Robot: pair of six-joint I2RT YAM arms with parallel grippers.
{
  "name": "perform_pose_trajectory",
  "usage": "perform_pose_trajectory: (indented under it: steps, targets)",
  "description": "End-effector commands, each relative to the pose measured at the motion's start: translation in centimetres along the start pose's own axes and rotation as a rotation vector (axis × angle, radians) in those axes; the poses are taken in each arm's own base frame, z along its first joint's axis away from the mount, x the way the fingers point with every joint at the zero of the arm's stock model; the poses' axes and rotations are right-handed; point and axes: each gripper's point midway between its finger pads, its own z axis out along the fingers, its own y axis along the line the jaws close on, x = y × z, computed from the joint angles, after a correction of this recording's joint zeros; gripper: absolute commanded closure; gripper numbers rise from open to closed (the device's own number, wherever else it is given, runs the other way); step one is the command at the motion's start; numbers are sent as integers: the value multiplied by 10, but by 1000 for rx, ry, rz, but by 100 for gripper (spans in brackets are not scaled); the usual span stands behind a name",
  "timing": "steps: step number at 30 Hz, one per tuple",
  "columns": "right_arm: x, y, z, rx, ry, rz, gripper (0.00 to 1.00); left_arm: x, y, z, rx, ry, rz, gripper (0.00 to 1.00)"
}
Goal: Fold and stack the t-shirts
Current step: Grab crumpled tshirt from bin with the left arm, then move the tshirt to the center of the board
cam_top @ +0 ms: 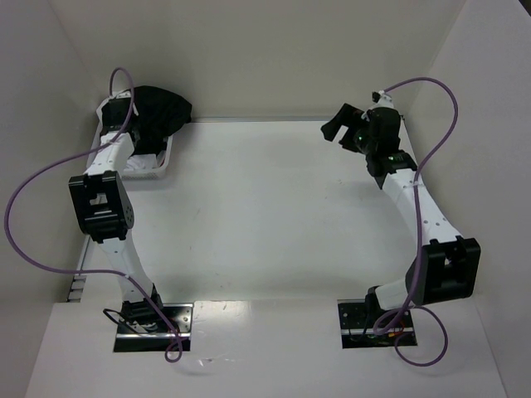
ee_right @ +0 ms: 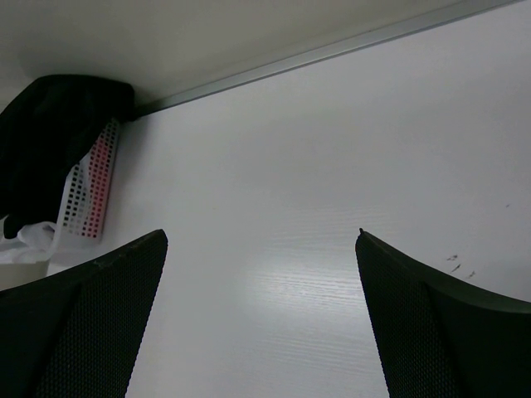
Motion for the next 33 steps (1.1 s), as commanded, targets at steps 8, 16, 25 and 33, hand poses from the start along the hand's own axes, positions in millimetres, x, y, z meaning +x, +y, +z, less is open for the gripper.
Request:
perform_pose_trajectory:
  steps: [8, 16, 25, 33]
  targets:
    - [-57, 58, 16, -202, -102, -21, 0, -120, -62, -124, 149, -266, 104, 100]
    - [-69, 128, 0, -386, -114, -44, 0, -147, -200, -305, 394, -467, 303, 100]
    - [-70, 138, -57, -376, -181, -48, 0, -141, -275, -497, 798, -641, 260, 100]
    - [-92, 114, -141, -270, -349, -61, 0, -124, -299, -523, 963, -617, 277, 100]
